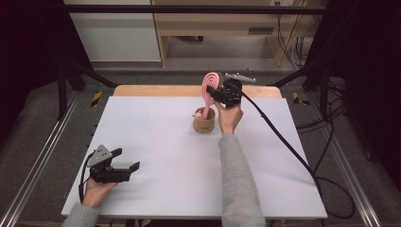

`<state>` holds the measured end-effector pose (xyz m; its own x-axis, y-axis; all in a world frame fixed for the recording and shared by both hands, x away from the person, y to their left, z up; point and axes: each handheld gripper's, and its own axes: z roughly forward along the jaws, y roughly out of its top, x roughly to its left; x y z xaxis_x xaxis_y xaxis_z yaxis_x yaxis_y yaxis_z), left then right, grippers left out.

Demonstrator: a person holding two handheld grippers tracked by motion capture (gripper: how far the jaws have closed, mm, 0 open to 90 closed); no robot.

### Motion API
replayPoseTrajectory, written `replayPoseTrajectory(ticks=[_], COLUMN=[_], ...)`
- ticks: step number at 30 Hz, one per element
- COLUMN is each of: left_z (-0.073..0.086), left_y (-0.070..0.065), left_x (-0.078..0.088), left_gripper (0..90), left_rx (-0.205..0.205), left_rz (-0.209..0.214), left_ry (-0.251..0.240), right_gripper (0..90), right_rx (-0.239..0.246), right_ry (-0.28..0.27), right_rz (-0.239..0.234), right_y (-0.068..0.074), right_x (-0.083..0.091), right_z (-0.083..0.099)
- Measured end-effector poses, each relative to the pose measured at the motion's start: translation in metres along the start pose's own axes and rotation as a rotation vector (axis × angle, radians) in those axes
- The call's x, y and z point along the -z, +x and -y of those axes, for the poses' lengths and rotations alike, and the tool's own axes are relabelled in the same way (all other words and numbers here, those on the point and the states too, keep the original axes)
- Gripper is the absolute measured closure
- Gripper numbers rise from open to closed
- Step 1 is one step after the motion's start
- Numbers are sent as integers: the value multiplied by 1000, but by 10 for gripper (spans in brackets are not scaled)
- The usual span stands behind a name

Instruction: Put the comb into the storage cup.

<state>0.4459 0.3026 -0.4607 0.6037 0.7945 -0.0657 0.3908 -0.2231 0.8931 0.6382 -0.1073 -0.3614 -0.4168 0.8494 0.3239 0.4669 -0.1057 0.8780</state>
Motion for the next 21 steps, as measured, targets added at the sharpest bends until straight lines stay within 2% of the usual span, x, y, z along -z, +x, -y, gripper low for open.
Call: replayPoseTrajectory(ticks=[6,10,16,21], left_z=[0,0,0,0], left_y=[0,0,-1,-1], left_x=[0,0,-1,-2], left_gripper=[50,49,50,50], left_rx=[0,0,-2,-2], left_rz=[0,1,-1,-1], left_ry=[2,2,5,6], right_gripper=[626,620,589,533], right_rx=[-12,-2,34,91], right_ry=[-9,-22,-35,-32], right_rz=[0,2,42,81], right_y=[-5,-9,-17,-22], right_x=[2,4,10,12], right_z=[4,7,10,16])
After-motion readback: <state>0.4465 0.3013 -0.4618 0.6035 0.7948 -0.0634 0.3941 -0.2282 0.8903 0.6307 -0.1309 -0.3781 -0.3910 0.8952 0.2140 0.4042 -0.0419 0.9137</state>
